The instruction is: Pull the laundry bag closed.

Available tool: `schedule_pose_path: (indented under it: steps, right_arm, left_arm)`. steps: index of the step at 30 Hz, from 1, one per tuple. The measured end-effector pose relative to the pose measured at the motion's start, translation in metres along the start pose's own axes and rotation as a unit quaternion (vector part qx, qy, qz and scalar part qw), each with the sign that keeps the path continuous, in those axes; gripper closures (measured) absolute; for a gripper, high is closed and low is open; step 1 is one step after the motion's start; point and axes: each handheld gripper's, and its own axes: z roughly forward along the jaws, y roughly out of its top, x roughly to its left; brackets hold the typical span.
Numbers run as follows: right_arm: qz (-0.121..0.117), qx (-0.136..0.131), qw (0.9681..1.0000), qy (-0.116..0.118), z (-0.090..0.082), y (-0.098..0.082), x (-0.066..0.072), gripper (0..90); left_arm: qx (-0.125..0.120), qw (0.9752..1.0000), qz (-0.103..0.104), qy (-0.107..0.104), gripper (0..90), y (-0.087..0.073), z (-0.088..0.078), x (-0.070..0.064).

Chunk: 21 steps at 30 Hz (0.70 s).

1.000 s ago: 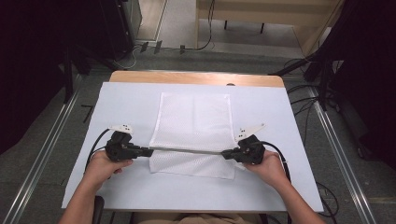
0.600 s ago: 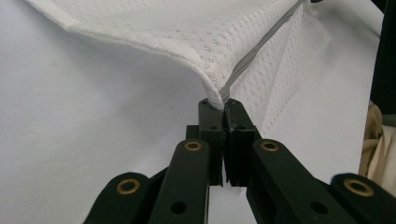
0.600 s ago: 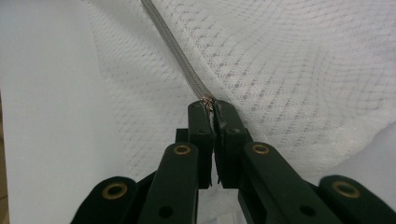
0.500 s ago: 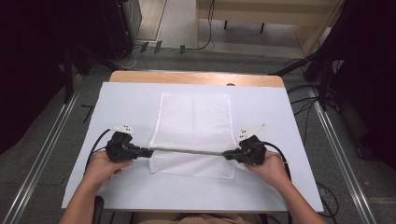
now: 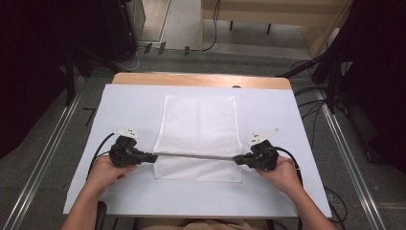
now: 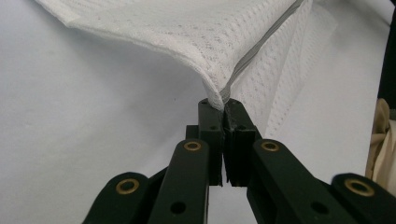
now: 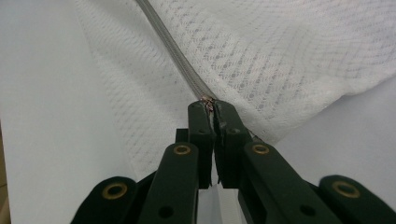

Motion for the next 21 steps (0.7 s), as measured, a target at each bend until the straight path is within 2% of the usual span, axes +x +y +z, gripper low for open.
schedule_pose_path:
  steps: [4,6,9,11,13,19,21]
  right_arm:
    - [0.012,0.006,0.9999,0.008,0.003,-0.001,-0.001,87.9]
    - [0.018,0.008,0.9997,0.011,0.005,-0.001,-0.002,87.7]
    - [0.017,0.011,0.9997,0.009,0.009,0.000,-0.002,87.7]
    - [0.023,0.015,0.9995,0.013,0.011,0.000,-0.003,87.7]
    - [0.025,0.020,0.9994,0.010,0.012,0.000,-0.004,87.7]
    - [0.026,0.010,0.9996,0.006,0.014,0.001,-0.004,86.6]
    - [0.024,0.002,0.9997,0.006,0.014,0.001,-0.004,81.0]
  left_arm:
    - [0.008,1.0000,-0.004,-0.003,87.1,-0.001,0.001,0.002]
    - [0.011,0.9999,-0.006,0.001,86.5,-0.002,0.003,0.002]
    - [0.019,0.9998,-0.010,0.002,85.7,-0.002,0.004,0.004]
    - [0.025,0.9994,-0.021,-0.004,83.9,-0.004,0.007,0.006]
    - [0.029,0.9994,-0.020,0.000,82.0,-0.004,0.008,0.006]
    - [0.011,0.9998,-0.010,0.010,71.3,-0.003,0.006,0.006]
    - [-0.004,0.9999,-0.007,0.013,65.3,-0.003,0.004,0.006]
